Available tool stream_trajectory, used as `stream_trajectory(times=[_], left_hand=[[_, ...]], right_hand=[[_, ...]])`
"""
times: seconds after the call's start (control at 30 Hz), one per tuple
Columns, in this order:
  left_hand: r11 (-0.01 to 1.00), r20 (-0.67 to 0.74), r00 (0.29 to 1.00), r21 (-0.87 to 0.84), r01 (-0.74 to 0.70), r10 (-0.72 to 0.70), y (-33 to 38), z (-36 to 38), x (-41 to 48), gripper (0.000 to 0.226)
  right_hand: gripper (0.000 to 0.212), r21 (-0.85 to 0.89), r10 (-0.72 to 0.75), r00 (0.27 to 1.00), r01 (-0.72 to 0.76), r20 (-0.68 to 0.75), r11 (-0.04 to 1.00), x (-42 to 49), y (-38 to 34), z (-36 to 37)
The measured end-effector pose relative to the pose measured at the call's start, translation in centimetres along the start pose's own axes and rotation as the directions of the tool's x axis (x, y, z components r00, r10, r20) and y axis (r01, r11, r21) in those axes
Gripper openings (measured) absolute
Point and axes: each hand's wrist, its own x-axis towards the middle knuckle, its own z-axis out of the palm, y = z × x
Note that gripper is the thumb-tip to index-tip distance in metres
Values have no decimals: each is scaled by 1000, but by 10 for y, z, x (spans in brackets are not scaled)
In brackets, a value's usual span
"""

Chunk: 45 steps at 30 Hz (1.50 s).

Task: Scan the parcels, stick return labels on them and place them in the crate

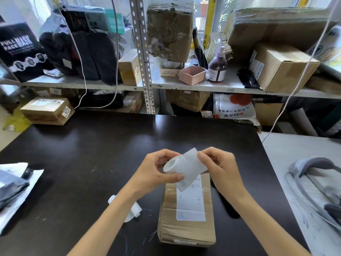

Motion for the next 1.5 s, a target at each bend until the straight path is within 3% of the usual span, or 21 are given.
stream_trajectory(times=[0.1, 0.17, 0.23, 0.33, 0.53, 0.63, 0.7, 0.73, 0.8, 0.83, 0.9, 0.97, 1.03, 1.1, 1.3, 1.4, 1.5], left_hand=[[990, -112, 994, 143, 0, 16, -18, -12, 5, 45], [949, -285, 958, 311, 49, 44, -35, -19, 11, 45], [882, -389, 920, 446, 150, 40, -54, -25, 18, 41], [810, -449, 892, 507, 295, -44, -82, -32, 28, 36], [721, -429, 884, 551, 420, -186, -113, -37, 44, 38], [660, -352, 896, 610, 439, -271, -105, -40, 54, 55], [669, -321, 913, 623, 404, -251, -89, -36, 57, 65], [704, -330, 927, 616, 353, -176, -78, -31, 59, 58], [788, -402, 916, 567, 239, 11, -54, -14, 59, 22], [824, -427, 904, 520, 224, 23, -40, -3, 58, 14], [903, -359, 922, 331, 273, -147, -17, 17, 59, 32], [917, -188, 909, 80, 391, -371, -1, 33, 60, 43], [879, -95, 875, -112, 463, -474, 7, 41, 60, 46], [860, -98, 861, -184, 477, -499, 8, 44, 62, 42], [906, -170, 889, -63, 420, -424, -3, 51, 59, 27], [914, -197, 899, 38, 405, -391, -3, 51, 58, 26], [911, -199, 902, 80, 405, -383, -4, 48, 58, 21]], right_hand=[[20, 73, 213, 952, -202, -221, 977, 19, 19, -2], [20, -31, 196, 917, -220, -346, 975, 27, 30, -6], [21, -163, 125, 929, -191, -349, 968, 28, 36, -8], [22, -276, 74, 950, -163, -305, 947, 26, 41, -5], [22, -366, 30, 965, -127, -259, 922, 27, 45, -2], [22, -433, -3, 970, -105, -241, 895, 31, 46, -2], [21, -483, -31, 971, -90, -237, 871, 33, 46, -1], [21, -512, -49, 972, -78, -230, 855, 34, 45, 0], [21, -580, -93, 975, -42, -201, 814, 33, 43, 4], [21, -612, -123, 976, -13, -180, 791, 33, 42, 7], [21, -666, -209, 970, 73, -126, 742, 31, 38, 12], [19, -731, -342, 938, 201, -47, 652, 25, 36, 17], [15, -784, -467, 881, 340, 73, 519, 18, 37, 18], [12, -803, -526, 838, 411, 145, 433, 12, 41, 17], [3, -790, -657, 735, 499, 167, 357, 4, 51, 8], [16, -786, -689, 706, 515, 163, 342, 2, 52, 8], [6, -781, -720, 670, 544, 182, 308, -1, 57, 7]])
